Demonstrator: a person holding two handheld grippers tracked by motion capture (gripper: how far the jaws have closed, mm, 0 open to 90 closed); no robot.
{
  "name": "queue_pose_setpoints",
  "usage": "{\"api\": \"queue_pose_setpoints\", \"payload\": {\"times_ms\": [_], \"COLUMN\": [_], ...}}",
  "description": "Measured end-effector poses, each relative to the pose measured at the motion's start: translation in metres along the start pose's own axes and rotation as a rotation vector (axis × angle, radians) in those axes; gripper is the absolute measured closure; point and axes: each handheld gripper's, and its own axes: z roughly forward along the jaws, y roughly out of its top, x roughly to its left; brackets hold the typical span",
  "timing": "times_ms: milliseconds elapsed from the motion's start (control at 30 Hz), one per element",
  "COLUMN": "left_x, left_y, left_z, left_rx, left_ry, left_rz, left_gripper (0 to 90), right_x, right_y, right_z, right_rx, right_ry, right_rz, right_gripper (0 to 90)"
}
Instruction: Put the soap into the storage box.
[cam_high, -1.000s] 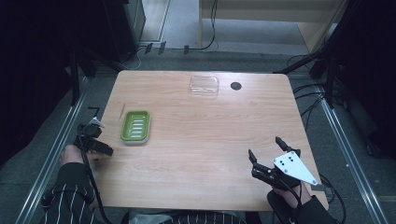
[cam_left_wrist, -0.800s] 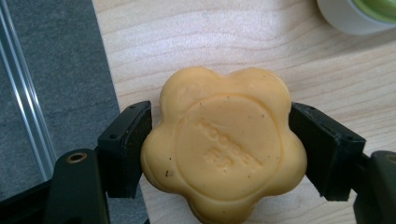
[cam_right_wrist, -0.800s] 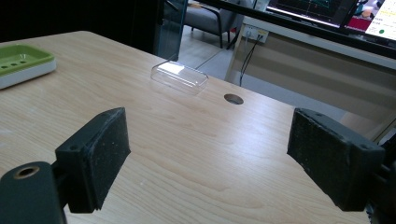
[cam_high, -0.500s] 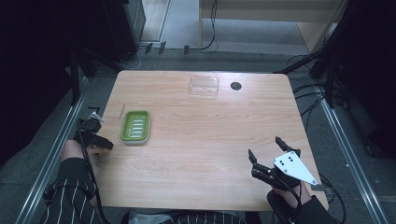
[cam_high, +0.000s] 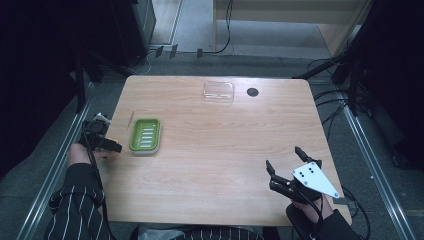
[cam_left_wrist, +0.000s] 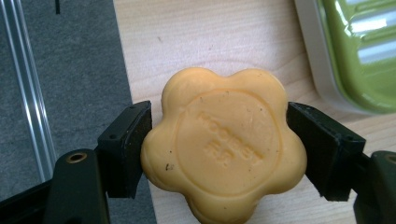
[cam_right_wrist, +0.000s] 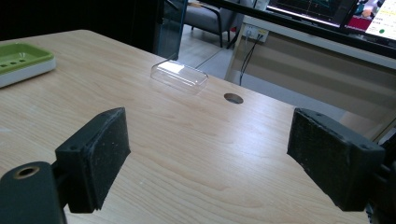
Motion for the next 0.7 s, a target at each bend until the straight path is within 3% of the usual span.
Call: {"api": "queue_pose_setpoints", "payload": {"times_ms": [700], "left_x": [-0.010], "left_y": [0.028], "left_z": [-0.013], "left_rx": [-0.096], "left_ry": [0.007], "left_rz": [0.025], "left_gripper": [25.8], "right_x": [-0.002], "right_y": [-0.002], "right_z": [0.000], "right_rx": [0.012], "right_ry": [-0.015], "right_rz": [0.006], "right_gripper": [13.3]}}
